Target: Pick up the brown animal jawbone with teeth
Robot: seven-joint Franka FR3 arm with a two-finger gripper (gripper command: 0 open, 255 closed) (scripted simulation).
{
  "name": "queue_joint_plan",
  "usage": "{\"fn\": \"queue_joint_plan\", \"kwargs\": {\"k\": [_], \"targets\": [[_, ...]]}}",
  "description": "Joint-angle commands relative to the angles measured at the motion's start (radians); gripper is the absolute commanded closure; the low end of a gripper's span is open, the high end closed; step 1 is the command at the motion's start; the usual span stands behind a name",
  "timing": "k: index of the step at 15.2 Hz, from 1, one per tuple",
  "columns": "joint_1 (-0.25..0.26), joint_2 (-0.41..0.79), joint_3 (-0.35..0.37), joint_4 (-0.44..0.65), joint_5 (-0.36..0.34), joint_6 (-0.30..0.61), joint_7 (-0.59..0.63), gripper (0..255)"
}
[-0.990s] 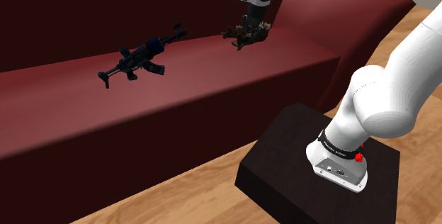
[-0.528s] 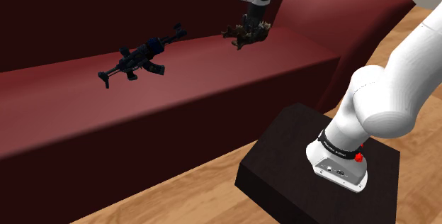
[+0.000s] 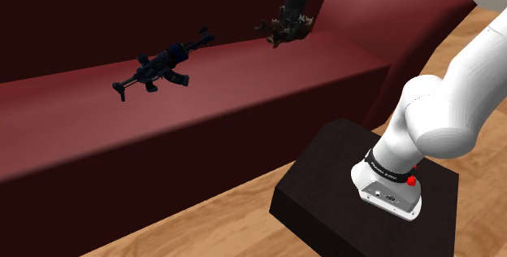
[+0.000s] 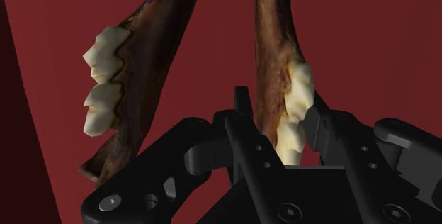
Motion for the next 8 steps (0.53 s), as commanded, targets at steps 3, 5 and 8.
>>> {"fn": "queue_joint_plan", "kwargs": {"k": [3,5,8], "targets": [[0.001,-0.014,0.006,0.045,-0.005,-0.057,0.005,255],[0.002,-0.018,0.009,0.068,-0.006,-0.084,0.006,255],[0.002,-0.020,0.010,0.082,-0.007,-0.099,0.006,255]]}}
